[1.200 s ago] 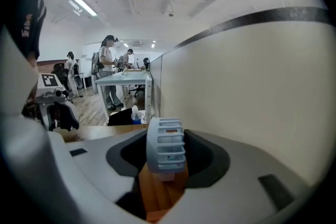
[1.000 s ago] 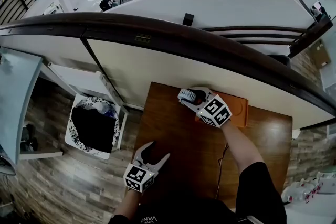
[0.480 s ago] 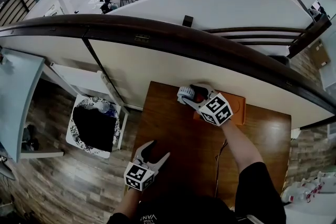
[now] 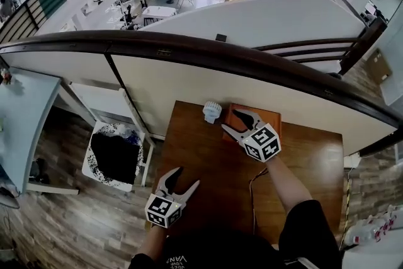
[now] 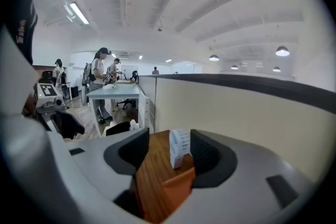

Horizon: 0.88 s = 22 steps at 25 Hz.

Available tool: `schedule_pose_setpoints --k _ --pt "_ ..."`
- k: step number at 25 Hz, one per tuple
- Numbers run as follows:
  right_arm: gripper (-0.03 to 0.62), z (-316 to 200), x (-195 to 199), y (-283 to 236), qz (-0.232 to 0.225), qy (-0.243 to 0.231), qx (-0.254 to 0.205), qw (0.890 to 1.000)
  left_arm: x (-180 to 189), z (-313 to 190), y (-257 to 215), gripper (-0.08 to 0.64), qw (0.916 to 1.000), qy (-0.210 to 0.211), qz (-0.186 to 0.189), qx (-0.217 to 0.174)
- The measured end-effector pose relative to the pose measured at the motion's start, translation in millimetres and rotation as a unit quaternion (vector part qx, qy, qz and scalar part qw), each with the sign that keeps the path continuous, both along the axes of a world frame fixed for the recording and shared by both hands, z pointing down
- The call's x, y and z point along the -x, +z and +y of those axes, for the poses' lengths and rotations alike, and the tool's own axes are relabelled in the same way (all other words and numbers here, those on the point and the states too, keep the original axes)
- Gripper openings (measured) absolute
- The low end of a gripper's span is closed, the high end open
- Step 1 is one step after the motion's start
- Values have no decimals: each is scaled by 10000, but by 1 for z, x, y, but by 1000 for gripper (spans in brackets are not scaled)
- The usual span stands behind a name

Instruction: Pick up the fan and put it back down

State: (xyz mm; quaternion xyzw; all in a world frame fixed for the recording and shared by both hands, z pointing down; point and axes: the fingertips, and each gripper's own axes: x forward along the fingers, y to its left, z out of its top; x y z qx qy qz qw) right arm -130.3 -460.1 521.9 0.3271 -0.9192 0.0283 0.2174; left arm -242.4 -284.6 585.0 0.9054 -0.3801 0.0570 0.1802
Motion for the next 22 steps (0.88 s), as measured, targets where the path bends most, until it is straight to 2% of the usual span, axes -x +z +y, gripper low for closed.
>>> schedule_pose_setpoints --k 7,18,22 --pt "218 74 -33 -21 -369 207 -128 9990 -3 38 -26 272 9992 -241 -144 -291" --pt "218 186 -78 -13 -1223 603 333 9901 -36 110 -44 272 9958 -855 -25 -327" --pt "218 224 -98 -23 -1464 718 368 9859 -55 138 -50 272 9946 -979 -56 -350"
